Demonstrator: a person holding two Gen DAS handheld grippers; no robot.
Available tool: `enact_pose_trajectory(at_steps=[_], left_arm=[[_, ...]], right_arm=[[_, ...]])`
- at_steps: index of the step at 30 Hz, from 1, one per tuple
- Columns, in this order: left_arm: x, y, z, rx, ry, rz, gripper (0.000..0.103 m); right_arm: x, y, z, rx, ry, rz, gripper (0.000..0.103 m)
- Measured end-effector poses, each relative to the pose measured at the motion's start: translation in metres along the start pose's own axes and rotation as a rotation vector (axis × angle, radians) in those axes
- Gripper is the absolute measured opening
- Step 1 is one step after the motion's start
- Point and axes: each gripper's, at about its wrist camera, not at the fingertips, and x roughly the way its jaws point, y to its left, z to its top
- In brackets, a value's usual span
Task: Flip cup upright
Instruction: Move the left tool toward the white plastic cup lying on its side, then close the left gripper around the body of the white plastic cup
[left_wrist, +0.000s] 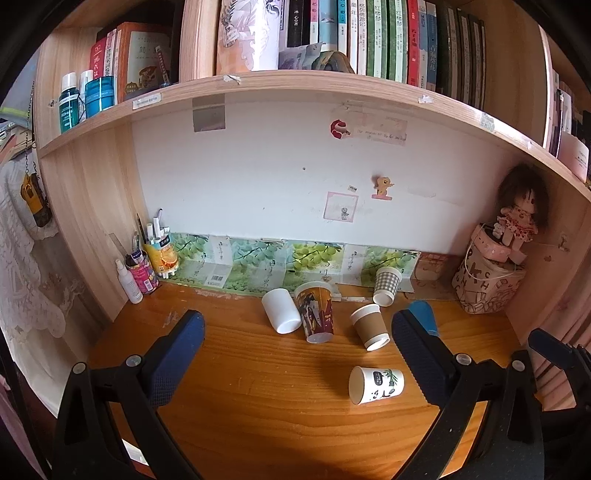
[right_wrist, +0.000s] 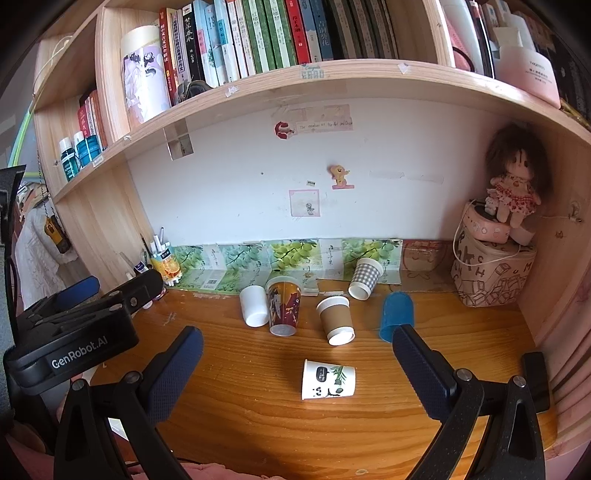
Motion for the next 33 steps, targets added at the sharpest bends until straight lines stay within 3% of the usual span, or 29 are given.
enact_pose_trajectory(at_steps=[12,20,29,33], left_arm=[[0.023,0.011,0.003,-0.076,0.048,0.017,0.101],[0.059,0.028,-0.007,-0.134,0.179,0.088,0.101],[0.081,0.062,-0.021,-0.155,0.243,0.185,0.101],[0.095,0.08,-0.022,-0.185,0.269,0.179,0.101]], right_arm=[[0.025,-0.008,0.008,0.01,0.024,0.074,0.103],[0.048,-0.011,0.0,-0.001,0.053,0.151,0.103],[0.07,-0.007,-0.013,-0.01,0.05,0.232,0.103],[0.083,-0.004,-0.02,-0.02,0.047,0.229,0.103]])
